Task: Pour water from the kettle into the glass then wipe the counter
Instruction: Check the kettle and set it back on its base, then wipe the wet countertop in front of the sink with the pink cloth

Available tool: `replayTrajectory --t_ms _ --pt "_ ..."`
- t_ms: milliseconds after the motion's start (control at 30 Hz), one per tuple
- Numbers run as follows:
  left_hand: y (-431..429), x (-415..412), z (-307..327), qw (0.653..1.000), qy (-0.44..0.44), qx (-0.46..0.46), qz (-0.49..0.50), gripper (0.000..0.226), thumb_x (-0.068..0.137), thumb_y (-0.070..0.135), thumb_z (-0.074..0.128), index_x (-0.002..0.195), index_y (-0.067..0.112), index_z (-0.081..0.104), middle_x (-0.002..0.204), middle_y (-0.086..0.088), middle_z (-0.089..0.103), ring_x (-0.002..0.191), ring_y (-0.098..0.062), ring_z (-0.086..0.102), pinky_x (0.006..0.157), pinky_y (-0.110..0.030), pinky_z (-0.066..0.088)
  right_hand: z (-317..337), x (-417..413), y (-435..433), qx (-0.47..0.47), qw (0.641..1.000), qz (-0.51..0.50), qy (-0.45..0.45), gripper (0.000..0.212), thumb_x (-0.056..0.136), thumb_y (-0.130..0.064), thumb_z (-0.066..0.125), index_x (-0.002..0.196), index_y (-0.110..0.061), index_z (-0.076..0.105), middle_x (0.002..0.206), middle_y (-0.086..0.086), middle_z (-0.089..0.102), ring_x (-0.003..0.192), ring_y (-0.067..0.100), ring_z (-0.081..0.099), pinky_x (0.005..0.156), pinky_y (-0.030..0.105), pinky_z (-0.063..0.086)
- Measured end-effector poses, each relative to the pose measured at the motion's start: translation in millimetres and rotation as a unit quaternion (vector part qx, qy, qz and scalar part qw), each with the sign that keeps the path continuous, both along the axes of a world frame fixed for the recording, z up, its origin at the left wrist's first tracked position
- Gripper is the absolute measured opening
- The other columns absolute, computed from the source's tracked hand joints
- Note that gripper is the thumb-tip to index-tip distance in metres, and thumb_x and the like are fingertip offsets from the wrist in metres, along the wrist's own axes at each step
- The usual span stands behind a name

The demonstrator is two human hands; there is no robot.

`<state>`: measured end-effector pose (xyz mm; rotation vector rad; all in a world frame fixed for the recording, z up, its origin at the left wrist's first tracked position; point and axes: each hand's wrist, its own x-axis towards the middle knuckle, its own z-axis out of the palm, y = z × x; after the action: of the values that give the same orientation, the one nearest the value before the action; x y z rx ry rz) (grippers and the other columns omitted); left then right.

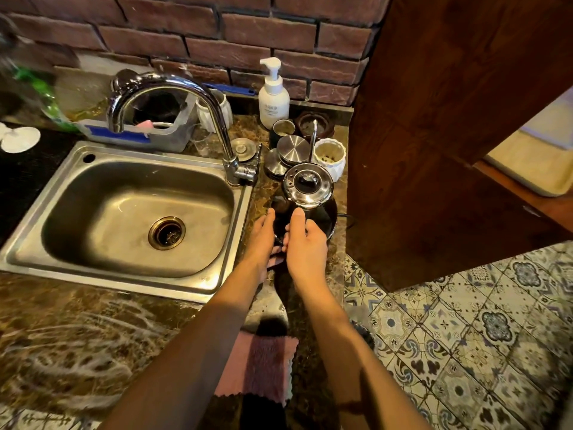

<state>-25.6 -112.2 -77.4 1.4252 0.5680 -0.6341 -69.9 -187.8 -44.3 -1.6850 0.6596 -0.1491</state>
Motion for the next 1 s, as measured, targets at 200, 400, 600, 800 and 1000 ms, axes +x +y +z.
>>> replayTrajectory --t_ms 200,400,600,800,1000 --pt "5.5 -4.9 2.5 1.0 -0.003 -0.02 0.022 0.042 0.105 0.054 0.041 0.14 0.035 0.056 0.099 -0.004 0.073 0.065 -0.008 0.063 0.045 -0.019 0.049 -0.1 -12.2 18.8 0.022 0.999 -0.009 0.03 0.05 0.103 -0.054 0.043 0.08 -0.015 0.063 0.07 0.001 0.068 0.074 0.023 0.069 0.074 0.043 0.055" --pt "13.3 -7.1 -5.4 0.999 0.029 -0.027 0.003 0.052 0.101 0.059 0.045 0.146 0.033 0.051 0.136 -0.018 0.065 0.119 -0.032 0.067 0.099 -0.047 0.056 3.3 -4.1 5.6 0.118 0.993 -0.023 0.016 0.047 0.106 -0.047 0.048 0.082 -0.011 0.068 0.051 -0.007 0.063 0.046 0.003 0.058 0.046 0.016 0.046" --pt "13.6 -8.6 3.9 0.999 0.022 -0.034 -0.035 0.061 0.098 0.056 0.055 0.154 0.037 0.038 0.136 -0.009 0.066 0.092 -0.019 0.068 0.077 -0.037 0.057 -5.9 -4.3 4.2 0.119 0.993 -0.005 0.002 0.049 0.106 -0.049 0.045 0.078 -0.015 0.065 0.052 -0.008 0.058 0.048 0.006 0.054 0.055 0.024 0.047" --pt "27.1 -25.1 2.8 0.994 -0.006 0.033 -0.106 0.055 0.1 0.048 0.056 0.151 0.032 0.042 0.109 0.0 0.069 0.083 -0.016 0.062 0.077 -0.032 0.051 0.5 9.7 -4.2 0.124 0.992 0.026 0.006 0.052 0.105 -0.051 0.047 0.08 -0.012 0.071 0.06 -0.005 0.066 0.061 0.012 0.063 0.069 0.033 0.054" --pt "75.9 -79.9 -21.1 0.844 -0.157 0.302 -0.414 0.046 0.088 0.042 0.072 0.131 0.025 0.065 0.112 0.001 0.071 0.106 -0.021 0.068 0.091 -0.028 0.05 -15.5 -47.9 -6.3 -0.049 0.997 -0.059 0.02 0.049 0.103 -0.058 0.042 0.091 -0.018 0.068 0.081 -0.003 0.066 0.076 0.007 0.06 0.073 0.034 0.047"
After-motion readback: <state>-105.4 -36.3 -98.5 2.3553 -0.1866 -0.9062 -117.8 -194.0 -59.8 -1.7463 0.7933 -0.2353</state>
